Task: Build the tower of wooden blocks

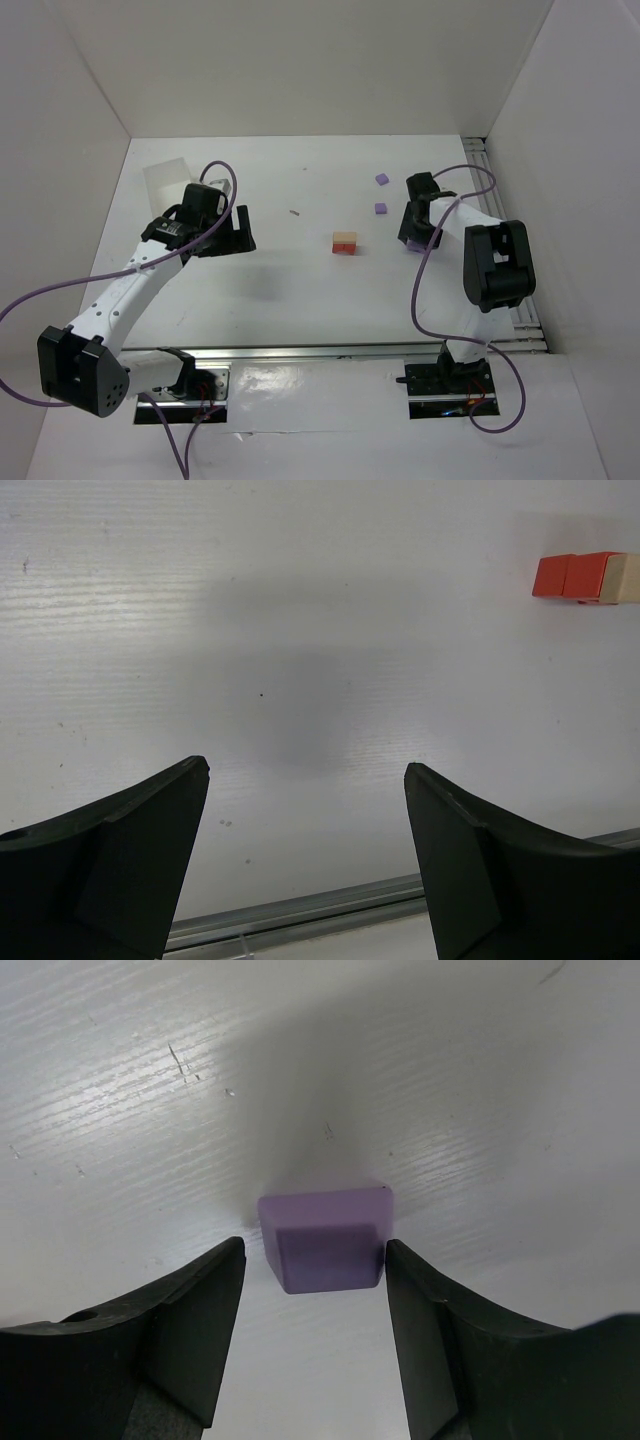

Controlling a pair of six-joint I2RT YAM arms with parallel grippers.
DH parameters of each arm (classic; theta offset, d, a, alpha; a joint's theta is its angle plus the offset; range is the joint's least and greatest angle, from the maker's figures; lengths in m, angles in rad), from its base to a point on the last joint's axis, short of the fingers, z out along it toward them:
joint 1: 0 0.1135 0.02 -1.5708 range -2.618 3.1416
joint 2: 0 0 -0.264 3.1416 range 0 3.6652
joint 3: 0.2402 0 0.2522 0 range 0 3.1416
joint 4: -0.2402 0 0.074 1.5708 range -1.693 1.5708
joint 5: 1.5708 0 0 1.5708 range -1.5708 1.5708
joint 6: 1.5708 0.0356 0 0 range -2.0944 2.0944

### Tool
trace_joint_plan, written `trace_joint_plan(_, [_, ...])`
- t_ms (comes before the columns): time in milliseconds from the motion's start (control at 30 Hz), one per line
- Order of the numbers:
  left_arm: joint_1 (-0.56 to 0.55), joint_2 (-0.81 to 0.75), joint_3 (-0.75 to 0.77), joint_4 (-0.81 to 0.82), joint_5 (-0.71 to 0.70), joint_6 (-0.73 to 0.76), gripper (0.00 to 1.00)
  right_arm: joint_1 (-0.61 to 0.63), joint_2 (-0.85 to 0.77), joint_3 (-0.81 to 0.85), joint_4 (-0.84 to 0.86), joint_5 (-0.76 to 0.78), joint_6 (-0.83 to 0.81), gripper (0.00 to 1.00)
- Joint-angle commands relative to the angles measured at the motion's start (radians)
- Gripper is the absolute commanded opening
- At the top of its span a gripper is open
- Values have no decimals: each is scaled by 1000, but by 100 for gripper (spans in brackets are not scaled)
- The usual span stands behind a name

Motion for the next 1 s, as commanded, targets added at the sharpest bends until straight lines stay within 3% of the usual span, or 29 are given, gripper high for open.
trace_joint_plan(0, [-3,2,38,-3,-8,11,92,8,5,54,23,24,-9,66])
trace_joint_plan(567, [-3,2,47,-3,-8,11,92,8,23,54,14,15,-18,60])
trace_joint_plan(667, [-3,2,47,-3,-8,11,92,8,23,54,14,15,-18,52])
trace_joint_plan(733, [-3,2,47,-3,-8,11,92,8,23,54,14,24,-18,41])
trace_joint_plan(967, [-3,2,47,-13,-27,11,92,8,-62,91,-35,33,-18,40])
